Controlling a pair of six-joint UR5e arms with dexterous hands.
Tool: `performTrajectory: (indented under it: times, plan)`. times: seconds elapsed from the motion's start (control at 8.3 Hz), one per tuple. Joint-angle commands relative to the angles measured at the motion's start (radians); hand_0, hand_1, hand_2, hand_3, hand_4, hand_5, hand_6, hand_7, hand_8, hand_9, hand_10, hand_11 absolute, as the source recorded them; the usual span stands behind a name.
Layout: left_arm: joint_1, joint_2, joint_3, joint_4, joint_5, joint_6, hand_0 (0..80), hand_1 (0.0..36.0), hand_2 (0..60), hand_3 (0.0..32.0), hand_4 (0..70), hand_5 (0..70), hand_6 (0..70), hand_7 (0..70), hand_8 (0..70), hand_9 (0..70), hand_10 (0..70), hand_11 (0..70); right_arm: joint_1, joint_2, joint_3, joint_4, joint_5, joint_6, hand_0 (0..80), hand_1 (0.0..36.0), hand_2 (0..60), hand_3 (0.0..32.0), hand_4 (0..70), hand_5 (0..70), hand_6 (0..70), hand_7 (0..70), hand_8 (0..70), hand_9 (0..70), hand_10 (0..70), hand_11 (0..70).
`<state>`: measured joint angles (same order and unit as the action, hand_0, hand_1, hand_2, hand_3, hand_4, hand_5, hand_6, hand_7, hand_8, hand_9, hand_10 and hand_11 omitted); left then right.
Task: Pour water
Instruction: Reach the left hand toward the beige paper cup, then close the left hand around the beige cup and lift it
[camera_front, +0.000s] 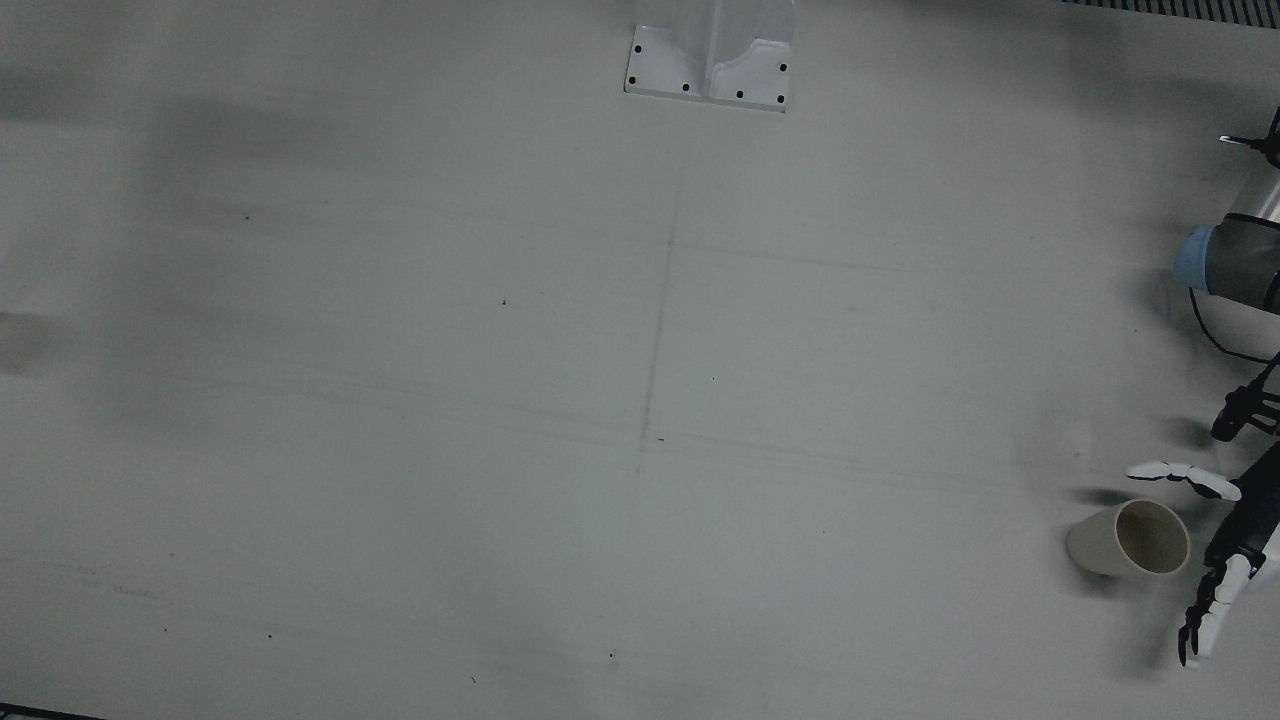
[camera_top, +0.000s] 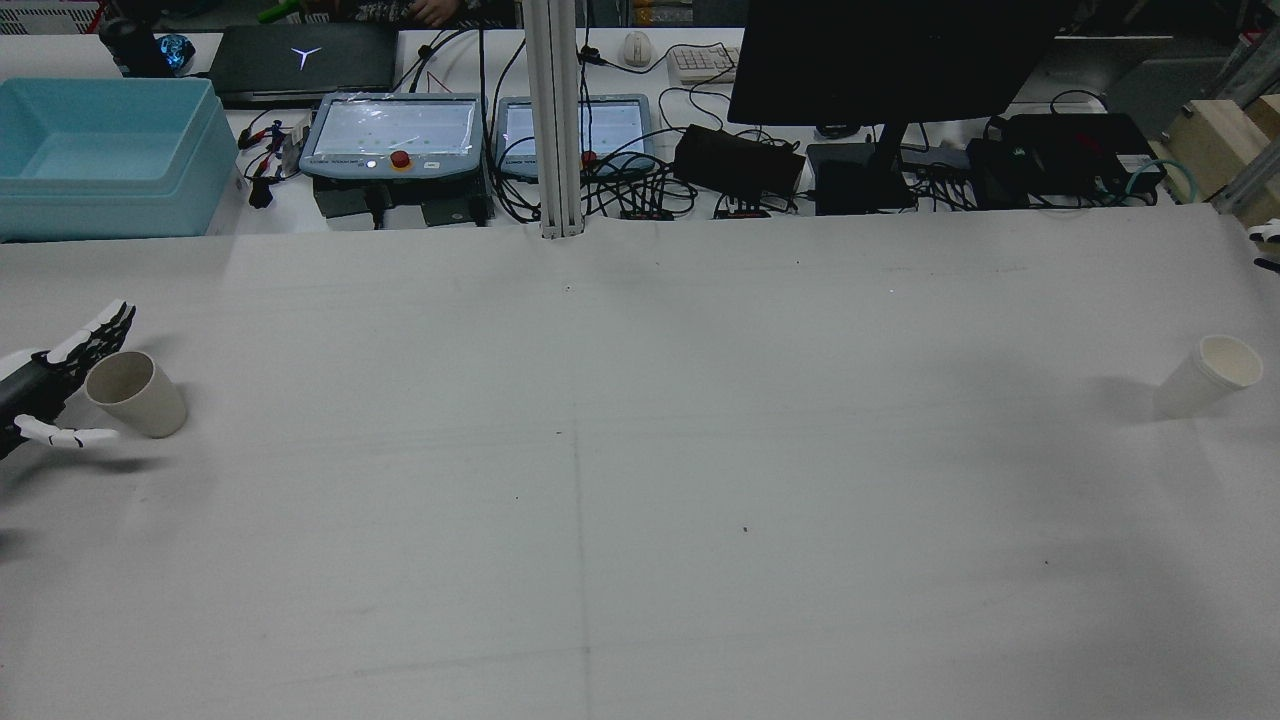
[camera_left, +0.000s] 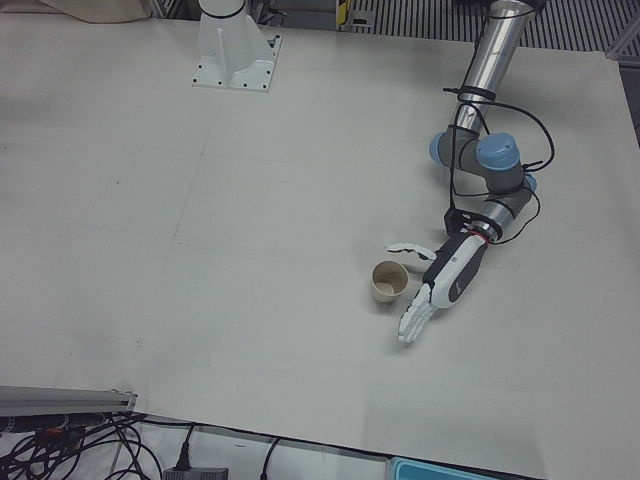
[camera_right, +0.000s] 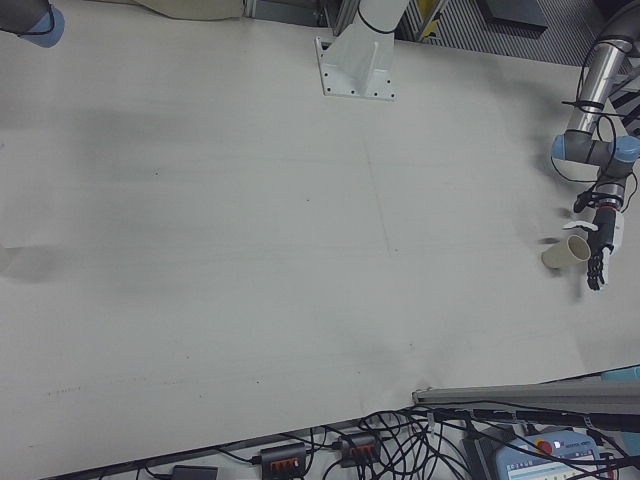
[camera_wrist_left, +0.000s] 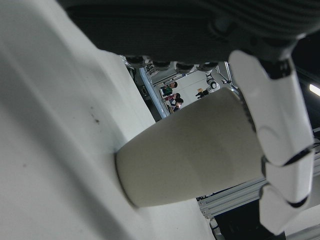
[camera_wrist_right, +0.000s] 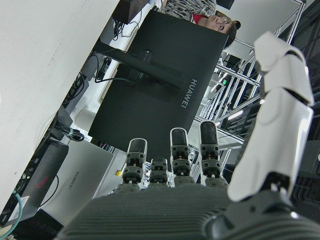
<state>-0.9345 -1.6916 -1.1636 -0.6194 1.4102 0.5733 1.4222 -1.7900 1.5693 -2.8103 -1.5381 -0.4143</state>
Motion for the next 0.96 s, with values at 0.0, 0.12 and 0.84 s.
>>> performTrajectory:
  times: [0.0,0.12,0.84]
  plan:
    - [0.019,-0.032,0.012,0.021,-0.004,0.0,46.2,16.8,20.0,0.0,0.0,0.0,0.0,0.0,0.0,0.0,0.0,0.0,0.0,0.0,0.0,0.0,0.001,0.0,48.7,17.6,22.2,0.0,11.9,35.5,15.4,25.1,5.7,10.8,13.4,21.1]
    - [0.019,-0.042,0.012,0.03,-0.004,0.0,46.4,16.9,19.7,0.0,0.0,0.0,0.0,0.0,0.0,0.0,0.0,0.0,0.001,0.0,0.0,0.0,0.001,0.0,48.7,17.6,22.2,0.0,11.9,35.5,15.4,25.1,5.7,10.8,13.4,21.1]
    - [0.02,-0.054,-0.004,0.075,-0.034,-0.009,46.3,15.0,25.9,0.0,22.9,70.0,0.0,1.5,0.0,0.0,0.7,1.6,0.004,-0.009,-0.005,0.0,0.013,0.005,48.7,17.6,22.2,0.0,11.9,35.5,15.4,25.1,5.7,10.8,13.4,21.1]
